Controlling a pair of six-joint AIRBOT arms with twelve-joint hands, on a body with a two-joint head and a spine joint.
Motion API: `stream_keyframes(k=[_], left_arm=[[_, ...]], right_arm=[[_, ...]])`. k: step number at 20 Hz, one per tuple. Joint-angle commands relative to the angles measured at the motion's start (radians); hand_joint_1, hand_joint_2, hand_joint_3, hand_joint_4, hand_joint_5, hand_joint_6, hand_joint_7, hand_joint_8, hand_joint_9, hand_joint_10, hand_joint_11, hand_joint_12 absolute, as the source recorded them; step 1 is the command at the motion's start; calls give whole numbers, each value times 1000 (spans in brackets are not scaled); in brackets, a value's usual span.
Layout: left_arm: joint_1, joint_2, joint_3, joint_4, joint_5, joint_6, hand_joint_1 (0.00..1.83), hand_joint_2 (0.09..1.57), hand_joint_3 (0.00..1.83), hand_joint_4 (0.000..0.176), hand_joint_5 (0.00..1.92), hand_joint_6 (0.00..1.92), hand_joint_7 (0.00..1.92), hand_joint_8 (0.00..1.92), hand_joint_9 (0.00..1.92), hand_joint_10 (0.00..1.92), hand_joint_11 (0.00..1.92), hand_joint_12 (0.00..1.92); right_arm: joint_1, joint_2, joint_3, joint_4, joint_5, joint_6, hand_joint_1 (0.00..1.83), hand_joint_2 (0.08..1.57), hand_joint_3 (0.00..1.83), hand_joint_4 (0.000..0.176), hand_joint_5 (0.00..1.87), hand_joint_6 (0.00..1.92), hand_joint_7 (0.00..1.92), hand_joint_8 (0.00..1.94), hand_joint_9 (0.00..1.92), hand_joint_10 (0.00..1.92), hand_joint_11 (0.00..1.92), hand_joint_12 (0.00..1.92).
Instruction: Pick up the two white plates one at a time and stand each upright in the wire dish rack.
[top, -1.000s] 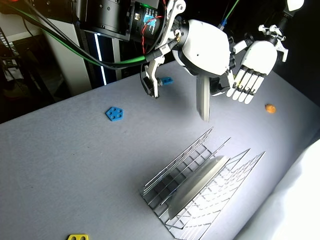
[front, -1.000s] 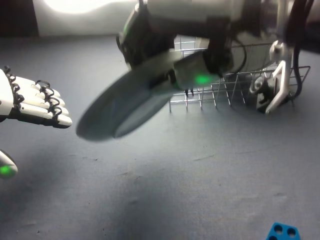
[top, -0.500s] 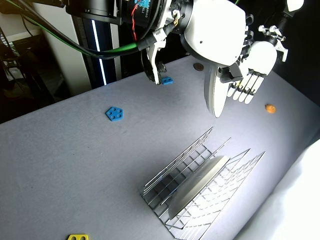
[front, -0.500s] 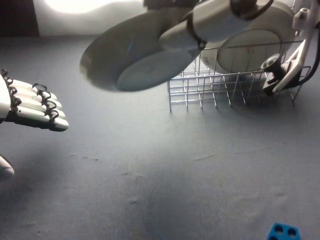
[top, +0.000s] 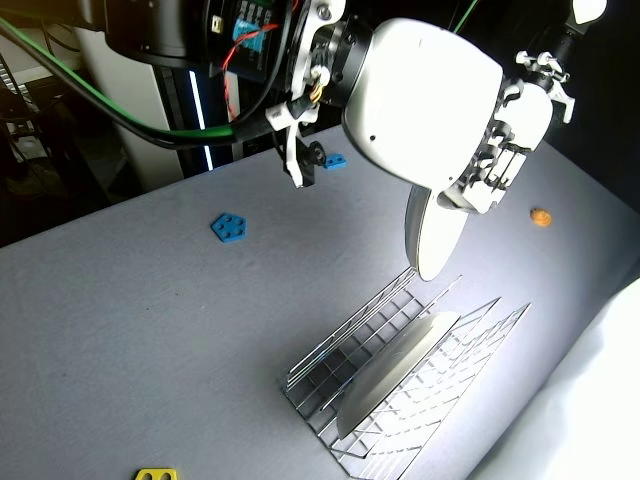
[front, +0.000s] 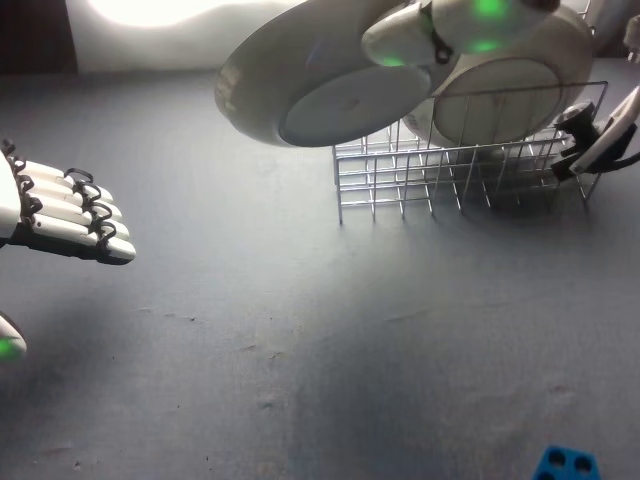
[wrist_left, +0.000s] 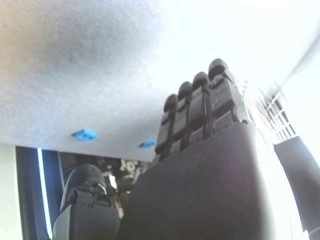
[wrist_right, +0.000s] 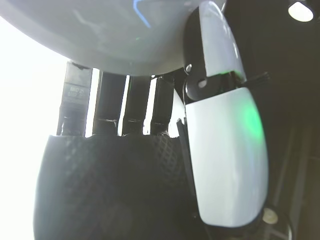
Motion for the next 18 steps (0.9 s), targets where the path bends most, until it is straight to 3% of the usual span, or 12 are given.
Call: stream_keyframes(k=[1,9,10,13,18], left_arm=[[-10,7,2,-53,-15,-3,0,1069,1,0,49,6,62,9,29,10,0,0],[-10,7,-6,-51,-15,-3,0,1071,2,0,49,5,54,4,25,4,0,0],[-10,7,-6,-49,-15,-3,0,1070,1,0,56,7,61,6,33,8,0,0],[-10,7,-6,-49,-15,-3,0,1072,2,0,39,0,43,0,11,0,0,0],[-10,7,-7,-49,-15,-3,0,1065,0,0,47,3,58,6,28,6,0,0]], right_arm=[[12,8,2,-11,45,23,1210,1132,1,21,911,1110,1000,952,1161,67,656,1188],[-21,22,14,-7,56,9,1220,1112,0,24,959,1019,1038,909,1199,79,689,1187],[-22,22,19,-7,62,9,1211,1129,4,22,918,1089,998,969,1179,72,662,1203],[-29,22,44,-7,62,8,1224,1107,0,20,961,1024,1055,875,1198,76,705,1170],[-29,27,80,-7,48,6,1212,1129,2,20,914,1094,1006,956,1184,66,679,1187]])
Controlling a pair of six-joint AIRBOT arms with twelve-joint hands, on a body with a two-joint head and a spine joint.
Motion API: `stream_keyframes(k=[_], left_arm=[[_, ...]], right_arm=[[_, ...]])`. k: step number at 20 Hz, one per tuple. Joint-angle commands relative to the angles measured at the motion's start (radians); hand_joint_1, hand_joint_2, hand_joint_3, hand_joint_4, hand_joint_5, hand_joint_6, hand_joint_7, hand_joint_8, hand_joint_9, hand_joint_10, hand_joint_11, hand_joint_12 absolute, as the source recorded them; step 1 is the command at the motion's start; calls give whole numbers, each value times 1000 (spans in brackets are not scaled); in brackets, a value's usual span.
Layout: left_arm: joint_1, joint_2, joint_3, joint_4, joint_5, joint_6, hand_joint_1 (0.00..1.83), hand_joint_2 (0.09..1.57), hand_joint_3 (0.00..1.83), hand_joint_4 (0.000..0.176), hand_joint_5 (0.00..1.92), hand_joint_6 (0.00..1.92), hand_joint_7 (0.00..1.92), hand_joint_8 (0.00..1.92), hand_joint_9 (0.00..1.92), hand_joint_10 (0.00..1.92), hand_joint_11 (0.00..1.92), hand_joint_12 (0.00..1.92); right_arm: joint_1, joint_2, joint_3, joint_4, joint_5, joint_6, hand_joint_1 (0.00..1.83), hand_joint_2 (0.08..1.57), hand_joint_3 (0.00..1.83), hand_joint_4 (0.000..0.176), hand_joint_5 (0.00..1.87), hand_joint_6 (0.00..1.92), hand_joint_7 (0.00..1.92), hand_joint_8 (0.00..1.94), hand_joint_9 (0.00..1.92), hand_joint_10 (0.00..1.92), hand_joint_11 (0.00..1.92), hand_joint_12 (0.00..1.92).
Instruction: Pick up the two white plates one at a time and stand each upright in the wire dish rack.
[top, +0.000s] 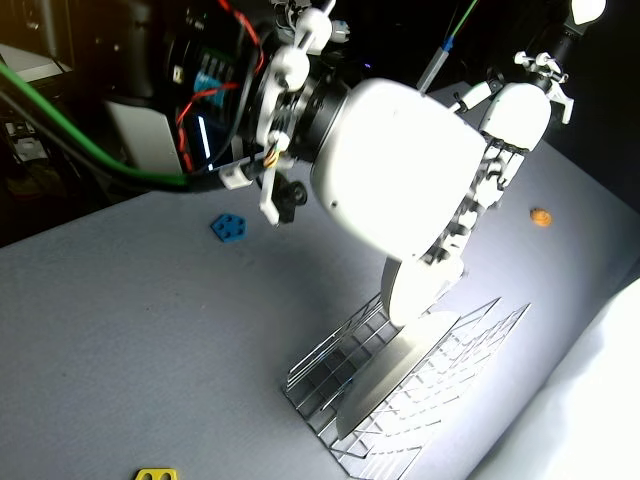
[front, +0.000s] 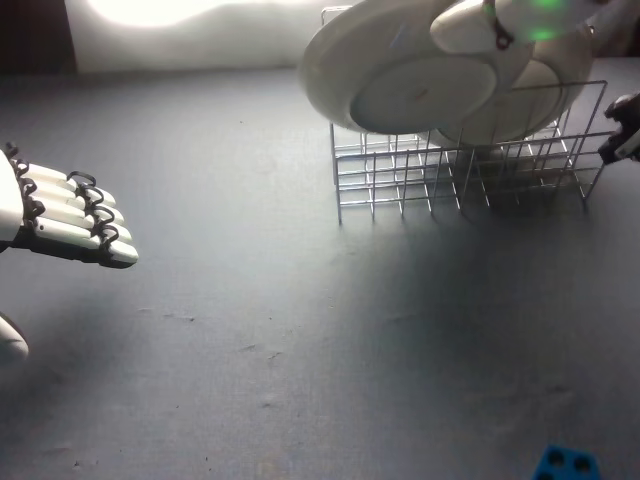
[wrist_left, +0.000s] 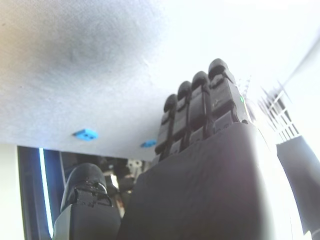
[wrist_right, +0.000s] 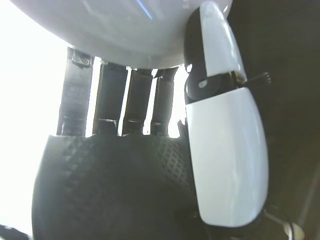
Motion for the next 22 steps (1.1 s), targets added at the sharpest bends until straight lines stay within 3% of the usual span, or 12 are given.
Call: stream_keyframes(k=[1,13,22], left_arm=[[-9,8,0,-53,-16,-3,0,1062,0,0,57,7,62,6,33,8,0,0],[-9,7,-4,-53,-16,-3,0,1067,0,0,49,8,53,6,20,4,0,0],[-9,6,-5,-50,-16,-3,0,1069,0,0,54,3,62,4,35,5,2,1]], right_arm=[[13,7,5,-21,31,12,1209,1134,1,21,907,1112,993,970,1171,60,663,1199],[-14,6,59,-21,7,-1,1219,1116,0,16,931,1068,1046,891,1206,58,704,1178],[-39,-9,86,-21,-10,-22,1210,1133,1,18,902,1119,1004,954,1185,45,665,1208]])
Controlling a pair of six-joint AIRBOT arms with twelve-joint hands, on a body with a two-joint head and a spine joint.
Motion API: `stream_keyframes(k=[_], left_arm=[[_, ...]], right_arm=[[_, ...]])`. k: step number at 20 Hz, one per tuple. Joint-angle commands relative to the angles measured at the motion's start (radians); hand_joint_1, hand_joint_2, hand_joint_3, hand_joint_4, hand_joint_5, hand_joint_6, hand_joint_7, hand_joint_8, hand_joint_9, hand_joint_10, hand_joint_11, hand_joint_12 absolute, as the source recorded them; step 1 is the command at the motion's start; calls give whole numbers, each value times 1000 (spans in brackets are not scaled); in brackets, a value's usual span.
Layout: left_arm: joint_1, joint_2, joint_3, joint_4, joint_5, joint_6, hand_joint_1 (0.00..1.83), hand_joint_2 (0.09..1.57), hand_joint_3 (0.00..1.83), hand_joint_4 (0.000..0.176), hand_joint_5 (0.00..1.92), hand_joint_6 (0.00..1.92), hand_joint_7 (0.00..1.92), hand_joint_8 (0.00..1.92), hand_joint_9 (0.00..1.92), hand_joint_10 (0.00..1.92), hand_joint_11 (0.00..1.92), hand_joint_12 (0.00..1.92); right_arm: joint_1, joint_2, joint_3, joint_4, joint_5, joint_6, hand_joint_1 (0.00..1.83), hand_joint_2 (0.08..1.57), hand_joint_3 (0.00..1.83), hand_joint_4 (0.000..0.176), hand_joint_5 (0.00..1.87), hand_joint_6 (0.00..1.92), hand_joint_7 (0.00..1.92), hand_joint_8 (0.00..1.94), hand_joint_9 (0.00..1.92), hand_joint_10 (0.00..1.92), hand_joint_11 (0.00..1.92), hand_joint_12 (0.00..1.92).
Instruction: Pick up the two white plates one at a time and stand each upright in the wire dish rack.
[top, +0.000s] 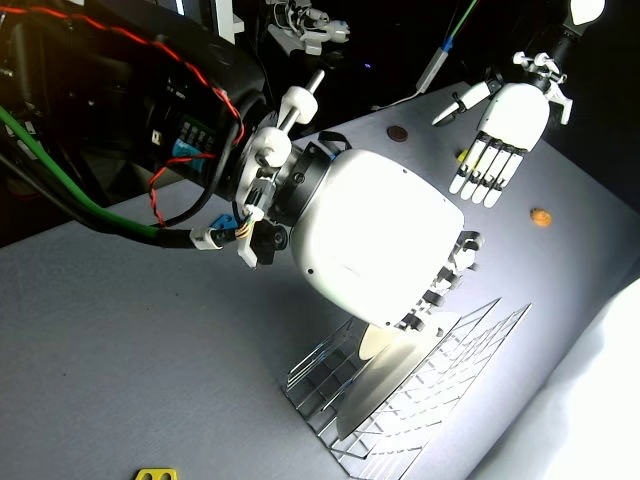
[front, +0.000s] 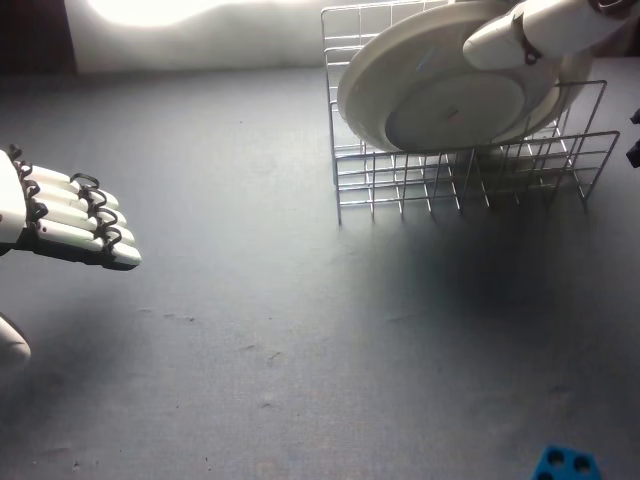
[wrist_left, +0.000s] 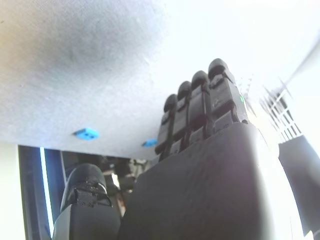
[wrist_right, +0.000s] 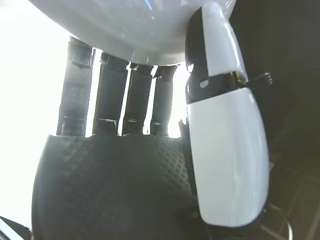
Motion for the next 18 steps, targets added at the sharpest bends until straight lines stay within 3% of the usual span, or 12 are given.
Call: stream_keyframes(k=[1,18], left_arm=[[-9,6,0,-51,-16,-3,0,1067,0,0,58,4,70,7,42,7,12,5],[-9,6,-9,-46,-16,-3,0,1075,2,0,49,5,57,6,27,7,5,2]], right_arm=[[11,4,4,-18,42,6,1209,1133,1,18,902,1122,1004,950,1185,45,664,1207],[-60,-19,4,-29,70,-19,1213,1126,1,24,934,1084,998,947,1187,44,688,1199]])
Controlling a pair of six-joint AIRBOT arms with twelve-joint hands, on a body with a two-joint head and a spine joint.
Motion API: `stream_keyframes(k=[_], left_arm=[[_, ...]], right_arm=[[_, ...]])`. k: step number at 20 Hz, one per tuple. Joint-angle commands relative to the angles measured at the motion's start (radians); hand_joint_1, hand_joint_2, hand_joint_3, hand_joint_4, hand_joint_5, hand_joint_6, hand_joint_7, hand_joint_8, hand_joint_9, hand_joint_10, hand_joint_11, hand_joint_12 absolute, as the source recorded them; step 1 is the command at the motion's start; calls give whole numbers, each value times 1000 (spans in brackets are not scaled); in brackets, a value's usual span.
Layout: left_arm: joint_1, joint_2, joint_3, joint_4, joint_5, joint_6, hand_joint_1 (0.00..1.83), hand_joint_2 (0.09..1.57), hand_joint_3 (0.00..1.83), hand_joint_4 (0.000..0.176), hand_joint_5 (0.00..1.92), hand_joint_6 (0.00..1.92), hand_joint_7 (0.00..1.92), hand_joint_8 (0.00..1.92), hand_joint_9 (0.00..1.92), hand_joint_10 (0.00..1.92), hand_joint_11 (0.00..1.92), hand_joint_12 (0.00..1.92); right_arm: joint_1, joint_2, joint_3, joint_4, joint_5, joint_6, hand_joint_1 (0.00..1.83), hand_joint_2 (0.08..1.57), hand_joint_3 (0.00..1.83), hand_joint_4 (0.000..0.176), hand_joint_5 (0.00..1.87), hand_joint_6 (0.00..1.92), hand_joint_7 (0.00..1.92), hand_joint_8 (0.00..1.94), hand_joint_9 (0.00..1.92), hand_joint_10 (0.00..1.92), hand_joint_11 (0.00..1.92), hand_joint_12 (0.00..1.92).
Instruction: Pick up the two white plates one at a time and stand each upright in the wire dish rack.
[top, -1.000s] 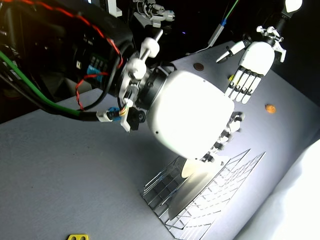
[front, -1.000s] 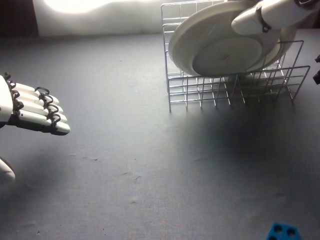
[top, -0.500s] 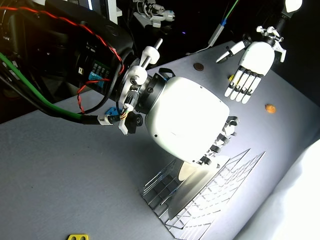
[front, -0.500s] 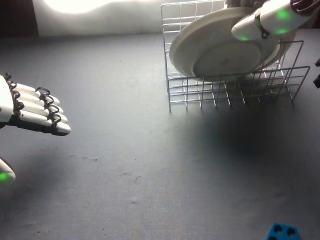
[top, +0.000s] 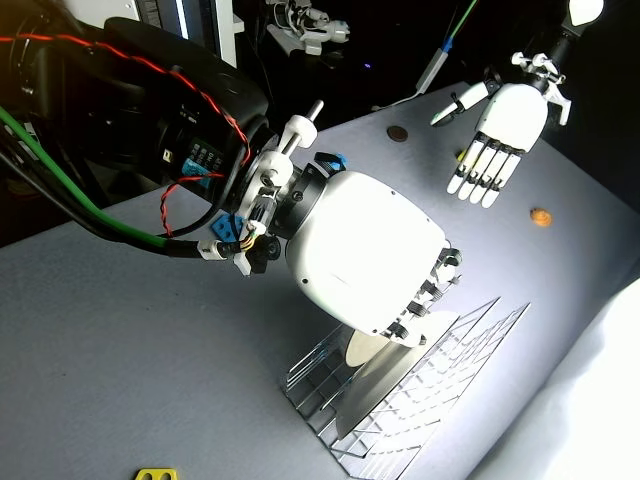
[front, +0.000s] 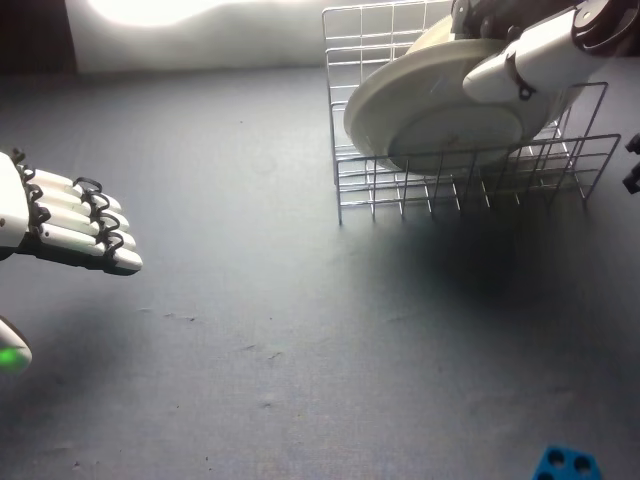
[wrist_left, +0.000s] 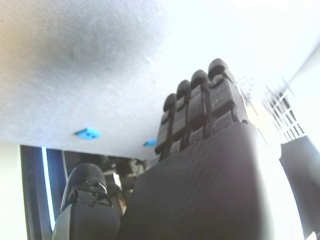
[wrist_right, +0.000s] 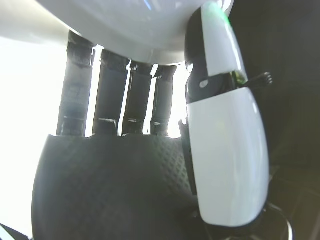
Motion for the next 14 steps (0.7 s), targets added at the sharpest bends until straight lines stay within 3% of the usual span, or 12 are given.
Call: stream_keyframes(k=[1,4,7,11,12,14], left_arm=[[-10,6,-1,-55,-17,-3,0,1076,2,0,55,7,65,9,33,9,7,3],[-9,6,-4,-53,-17,-3,0,1072,0,0,60,7,74,10,43,11,9,5],[-9,5,-4,-53,-17,-3,0,1072,0,0,62,4,73,5,41,5,1,2],[-9,4,-4,-53,-16,-3,0,1072,0,0,58,2,73,4,43,5,11,5],[-9,4,-4,-53,-16,-3,0,1073,1,0,51,0,68,1,40,4,18,8],[-9,4,-4,-53,-16,-3,0,1069,0,0,60,4,79,5,53,8,27,13]], right_arm=[[4,3,2,-26,34,4,1212,1127,1,25,933,1085,996,950,1188,45,691,1201],[-7,-3,2,-34,35,4,1200,1146,1,27,897,1140,955,1013,1155,30,638,1232],[-15,-12,3,-42,38,4,1182,1177,2,15,798,1267,924,1079,1107,11,573,1310],[-28,-29,4,-65,42,3,1189,1169,0,12,807,1259,943,1043,1082,0,526,1345],[-32,-33,4,-73,45,3,1140,1167,0,0,849,1176,880,643,1057,7,501,1341],[-36,-38,6,-76,45,3,1134,1157,0,0,879,1125,977,265,1045,8,484,1336]])
